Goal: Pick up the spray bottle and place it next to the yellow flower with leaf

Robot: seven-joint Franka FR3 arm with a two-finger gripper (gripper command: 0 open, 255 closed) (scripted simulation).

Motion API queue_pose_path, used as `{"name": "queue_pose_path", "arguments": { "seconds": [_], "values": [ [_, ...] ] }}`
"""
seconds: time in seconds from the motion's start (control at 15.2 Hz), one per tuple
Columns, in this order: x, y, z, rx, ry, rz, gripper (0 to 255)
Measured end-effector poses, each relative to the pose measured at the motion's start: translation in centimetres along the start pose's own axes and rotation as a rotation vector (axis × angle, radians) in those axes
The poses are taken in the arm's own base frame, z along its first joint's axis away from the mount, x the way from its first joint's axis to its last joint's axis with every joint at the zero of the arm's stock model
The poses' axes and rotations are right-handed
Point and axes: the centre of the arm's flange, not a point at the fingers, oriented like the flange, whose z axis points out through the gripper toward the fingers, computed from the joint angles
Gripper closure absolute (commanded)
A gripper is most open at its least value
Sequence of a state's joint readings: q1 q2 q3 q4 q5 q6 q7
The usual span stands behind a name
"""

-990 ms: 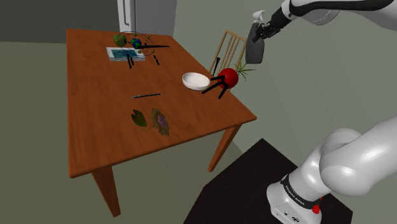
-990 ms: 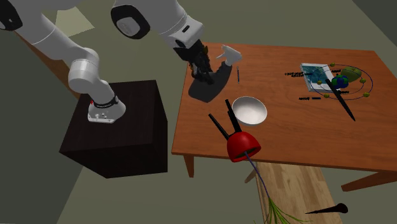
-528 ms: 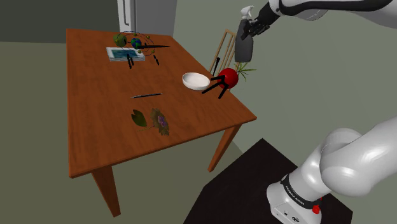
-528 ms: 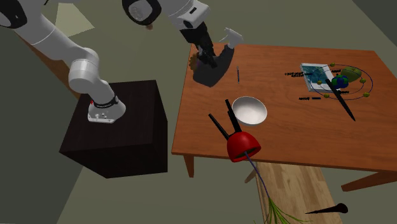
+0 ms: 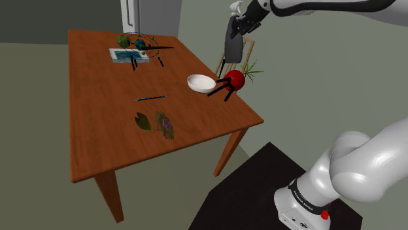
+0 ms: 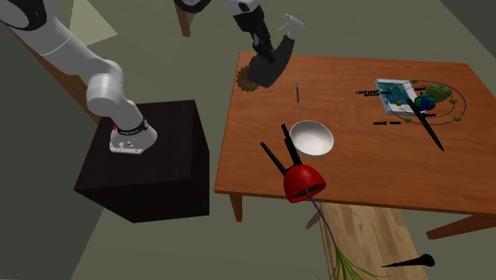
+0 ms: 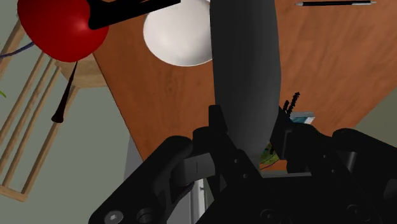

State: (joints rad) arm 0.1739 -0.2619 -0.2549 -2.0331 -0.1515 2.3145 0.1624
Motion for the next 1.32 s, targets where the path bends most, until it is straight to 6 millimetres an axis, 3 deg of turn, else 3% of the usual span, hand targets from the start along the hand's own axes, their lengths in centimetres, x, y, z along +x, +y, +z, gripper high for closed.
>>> {"name": "queue_pose_path", "arguments": {
  "seconds": [1.19, 1.32],
  "values": [
    [1.9, -23.9, 1.4, 0.0, 0.0, 0.0, 255],
    [2.0, -25.6, 1.7, 0.0, 0.0, 0.0, 255]
  ]
}}
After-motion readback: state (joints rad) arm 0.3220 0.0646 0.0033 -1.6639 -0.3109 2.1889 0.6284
